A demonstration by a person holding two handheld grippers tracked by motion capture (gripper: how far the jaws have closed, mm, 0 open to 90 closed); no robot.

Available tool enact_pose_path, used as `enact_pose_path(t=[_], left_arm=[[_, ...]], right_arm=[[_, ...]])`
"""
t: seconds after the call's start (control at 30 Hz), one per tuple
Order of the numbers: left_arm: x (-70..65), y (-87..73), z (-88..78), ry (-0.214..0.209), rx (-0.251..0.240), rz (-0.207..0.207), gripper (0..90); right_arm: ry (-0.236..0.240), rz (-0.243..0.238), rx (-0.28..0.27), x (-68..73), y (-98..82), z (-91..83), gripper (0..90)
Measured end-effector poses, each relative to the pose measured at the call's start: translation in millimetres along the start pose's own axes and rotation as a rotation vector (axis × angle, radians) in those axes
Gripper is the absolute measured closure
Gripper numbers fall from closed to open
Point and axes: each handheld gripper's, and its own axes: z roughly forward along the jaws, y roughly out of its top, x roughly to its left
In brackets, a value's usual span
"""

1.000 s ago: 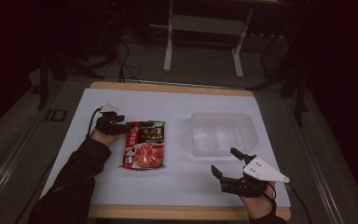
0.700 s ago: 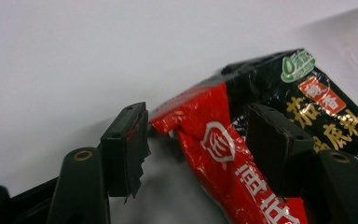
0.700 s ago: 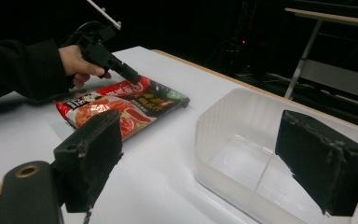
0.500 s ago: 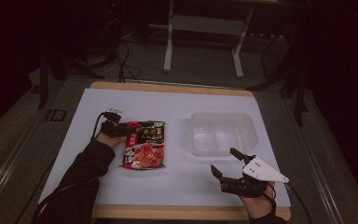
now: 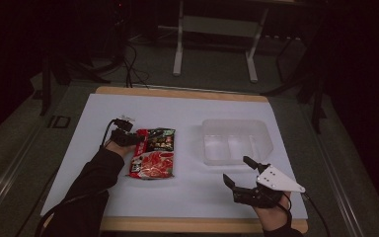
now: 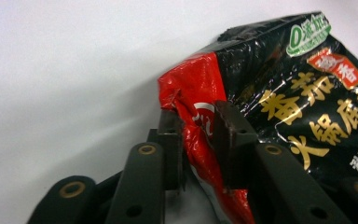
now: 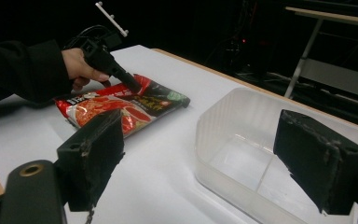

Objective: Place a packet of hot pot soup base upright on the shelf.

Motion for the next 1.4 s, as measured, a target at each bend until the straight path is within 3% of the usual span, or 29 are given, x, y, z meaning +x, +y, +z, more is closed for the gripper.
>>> enact_pose_path(t=[0.07, 0.3, 0.47, 0.57, 0.6, 0.77, 0.83, 1.0, 1.07, 1.4], left_arm=[[-0.7, 0.6, 0.1, -0.001, -0.003, -0.014, 77.8], [-5.3, 3.9, -3.3, 0.001, -0.025, -0.005, 83.0], [-11.9, 9.0, -14.0, -0.019, -0.075, 0.023, 85.1], [-12.9, 10.0, -16.2, -0.023, -0.079, 0.03, 85.8], [-15.3, 11.8, -22.9, -0.038, -0.107, 0.04, 86.3], [-22.9, 15.6, -34.7, -0.05, -0.152, 0.081, 86.9], [-27.8, 16.5, -39.3, -0.047, -0.177, 0.12, 86.9], [-35.7, 18.9, -49.6, -0.067, -0.215, 0.138, 87.1], [-40.5, 19.5, -53.9, -0.052, -0.222, 0.169, 87.3], [-60.2, 20.1, -73.7, -0.067, -0.285, 0.206, 87.3]], right_arm=[[-0.003, 0.002, 0.001, -0.2, 0.1, 0.1, 16.4], [-0.011, 0.005, 0.005, -1.8, 0.1, -1.5, 18.7], [-0.012, 0.009, 0.002, -3.9, 0.2, -3.5, 21.7], [-0.01, 0.013, 0.004, -4.6, 0.2, -3.3, 22.0], [-0.012, 0.011, 0.004, -4.6, 0.4, -3.6, 22.5], [-0.019, 0.019, 0.002, -5.1, 0.7, -4.2, 23.0], [-0.019, 0.026, 0.0, -5.3, 0.8, -4.9, 25.5], [-0.027, 0.042, -0.002, -7.2, 1.3, -6.0, 26.4], [-0.027, 0.044, 0.001, -7.1, 1.3, -5.7, 26.4], [-0.039, 0.062, -0.01, -7.2, 3.0, -8.5, 29.3]])
